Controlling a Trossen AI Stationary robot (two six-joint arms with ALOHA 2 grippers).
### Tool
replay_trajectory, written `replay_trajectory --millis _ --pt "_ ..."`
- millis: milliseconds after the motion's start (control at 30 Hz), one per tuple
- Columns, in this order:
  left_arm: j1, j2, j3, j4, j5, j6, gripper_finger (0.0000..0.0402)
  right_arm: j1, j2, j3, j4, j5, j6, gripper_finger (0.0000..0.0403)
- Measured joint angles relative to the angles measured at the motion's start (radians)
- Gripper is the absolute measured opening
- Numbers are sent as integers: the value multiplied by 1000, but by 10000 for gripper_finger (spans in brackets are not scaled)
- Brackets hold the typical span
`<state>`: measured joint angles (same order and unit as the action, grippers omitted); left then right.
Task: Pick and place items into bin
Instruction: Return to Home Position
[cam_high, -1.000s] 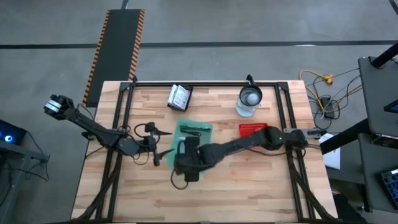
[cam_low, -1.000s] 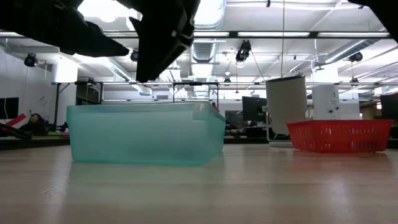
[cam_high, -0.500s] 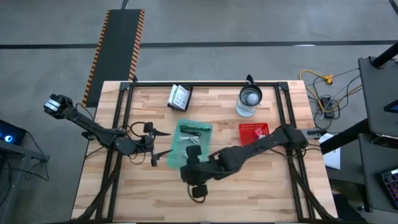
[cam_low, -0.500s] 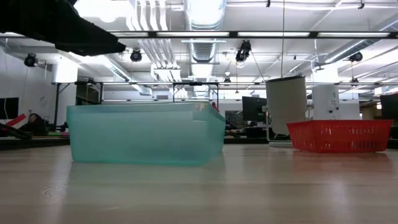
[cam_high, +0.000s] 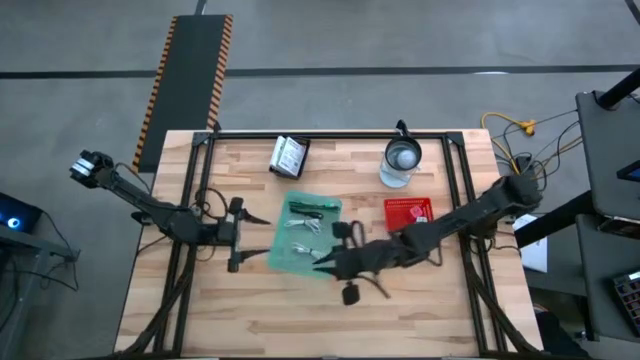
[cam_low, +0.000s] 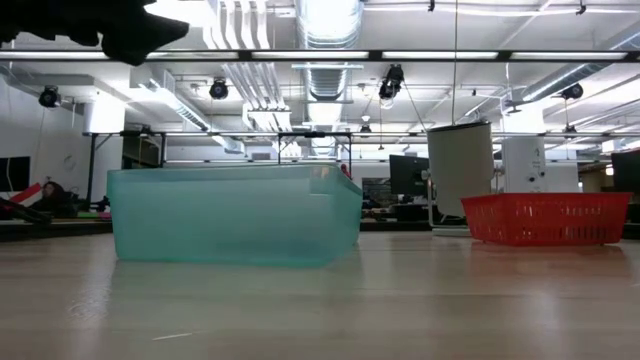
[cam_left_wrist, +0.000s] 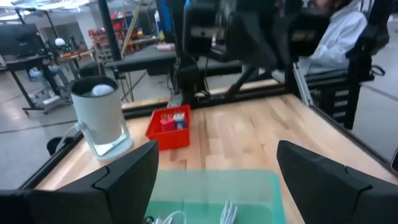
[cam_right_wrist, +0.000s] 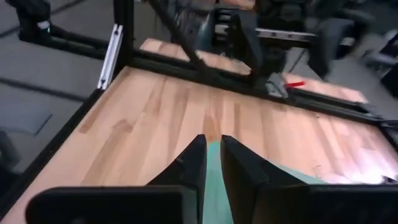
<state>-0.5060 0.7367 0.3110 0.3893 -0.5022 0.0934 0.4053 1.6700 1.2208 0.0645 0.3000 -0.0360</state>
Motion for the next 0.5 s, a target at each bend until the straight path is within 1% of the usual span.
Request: replay_trajectory --millis 133,300,400,500 --pt "0 -40 -7 -4 0 1 308 3 -115 -221 218 63 -17 33" --pt "0 -45 -9 22 2 26 304 -1 -230 -444 427 72 -28 33" --pt "0 -18 -9 64 4 30 282 1 -285 -537 515 88 -28 33" --pt "1 19 -9 106 4 58 246 -1 -321 -609 575 99 -47 33"
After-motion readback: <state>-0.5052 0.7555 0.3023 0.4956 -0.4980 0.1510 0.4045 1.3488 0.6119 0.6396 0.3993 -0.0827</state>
